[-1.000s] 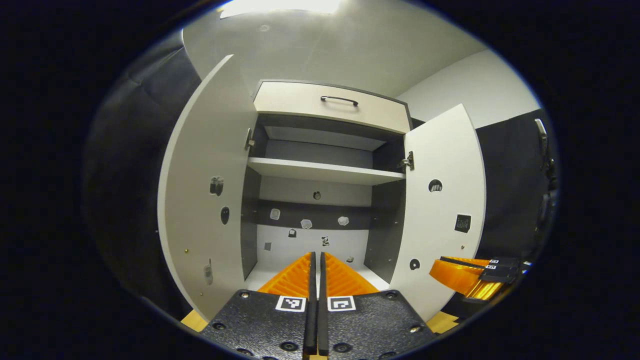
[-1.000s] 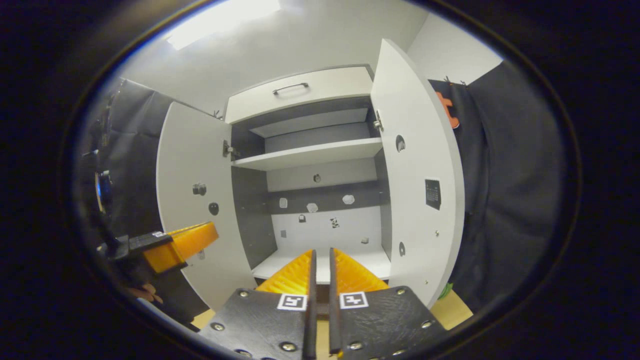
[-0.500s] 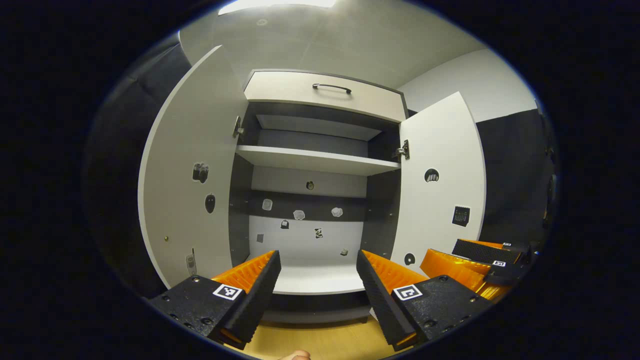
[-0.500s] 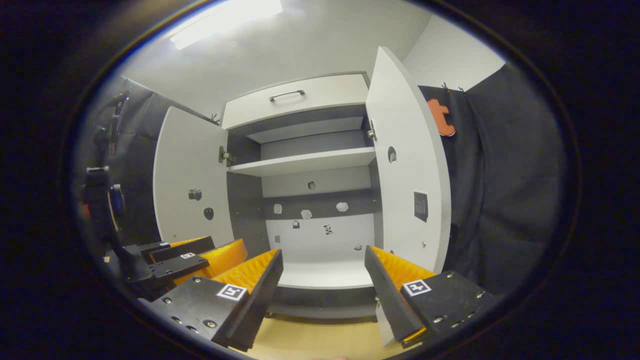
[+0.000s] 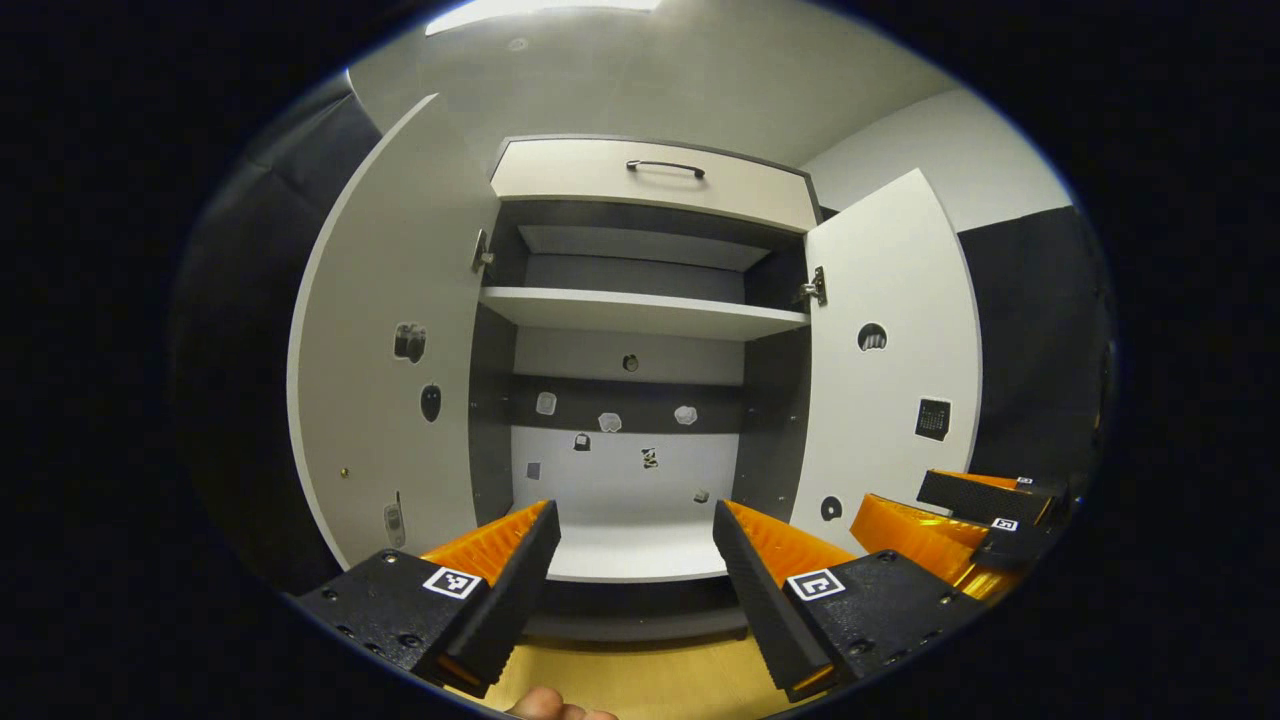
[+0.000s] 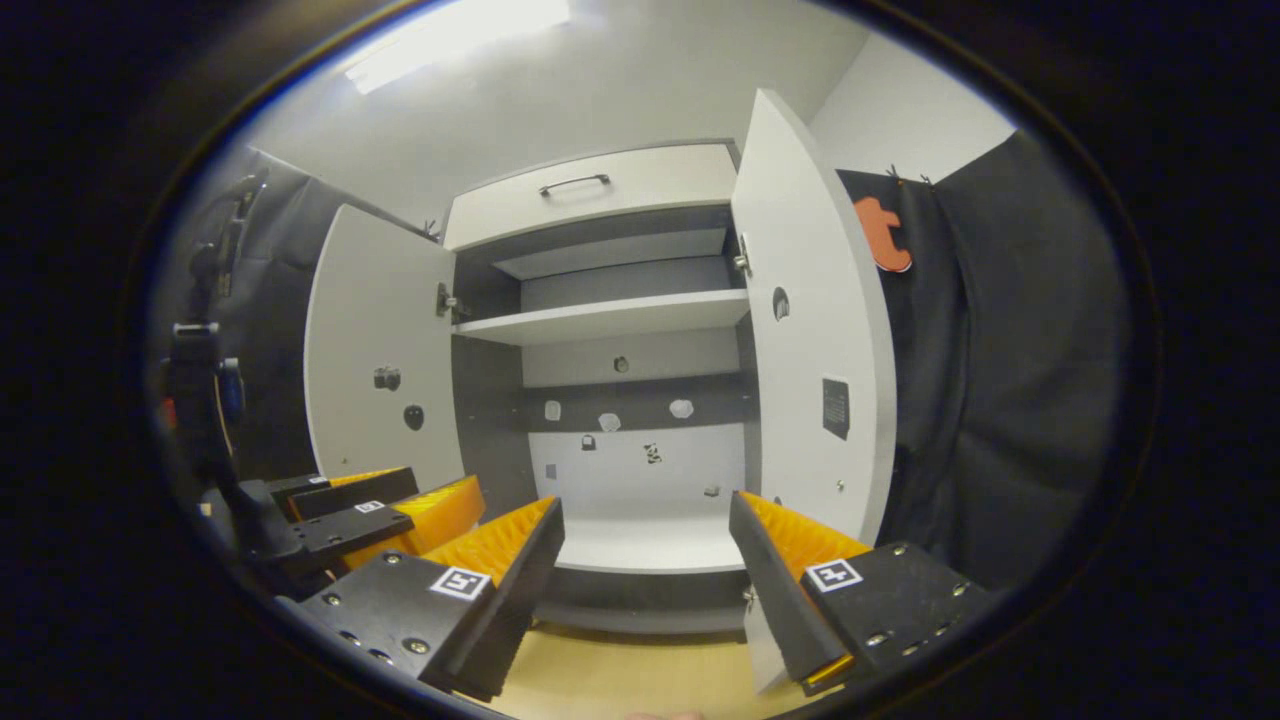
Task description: Open the right door of the double-door shoe cabinet with the right hand, and open the left door with the left hand.
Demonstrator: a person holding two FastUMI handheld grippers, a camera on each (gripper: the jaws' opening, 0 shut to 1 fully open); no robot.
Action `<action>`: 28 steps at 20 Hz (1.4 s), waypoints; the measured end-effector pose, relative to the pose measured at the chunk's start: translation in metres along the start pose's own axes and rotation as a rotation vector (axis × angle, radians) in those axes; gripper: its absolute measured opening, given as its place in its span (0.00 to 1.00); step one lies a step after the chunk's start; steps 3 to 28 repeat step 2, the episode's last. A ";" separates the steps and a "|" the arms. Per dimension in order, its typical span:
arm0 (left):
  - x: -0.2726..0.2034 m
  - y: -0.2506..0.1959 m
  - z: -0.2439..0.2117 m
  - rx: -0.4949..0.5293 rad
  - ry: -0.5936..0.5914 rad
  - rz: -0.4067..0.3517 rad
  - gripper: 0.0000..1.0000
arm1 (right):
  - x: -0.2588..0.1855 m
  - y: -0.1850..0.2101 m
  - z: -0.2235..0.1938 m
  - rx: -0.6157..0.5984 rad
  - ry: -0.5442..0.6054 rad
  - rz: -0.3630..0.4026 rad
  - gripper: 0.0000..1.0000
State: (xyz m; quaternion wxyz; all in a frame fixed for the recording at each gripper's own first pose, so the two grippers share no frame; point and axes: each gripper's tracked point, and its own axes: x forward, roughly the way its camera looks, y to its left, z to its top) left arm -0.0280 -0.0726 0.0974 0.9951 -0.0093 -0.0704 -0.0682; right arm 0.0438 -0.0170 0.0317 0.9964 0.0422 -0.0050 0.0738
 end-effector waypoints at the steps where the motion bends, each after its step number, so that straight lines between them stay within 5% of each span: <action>1: 0.002 -0.006 0.001 0.003 -0.003 0.007 0.95 | -0.002 -0.005 0.002 -0.012 -0.002 0.002 0.99; 28: 0.002 -0.012 0.002 0.007 -0.006 0.010 0.95 | -0.004 -0.009 0.004 -0.023 -0.004 0.007 0.94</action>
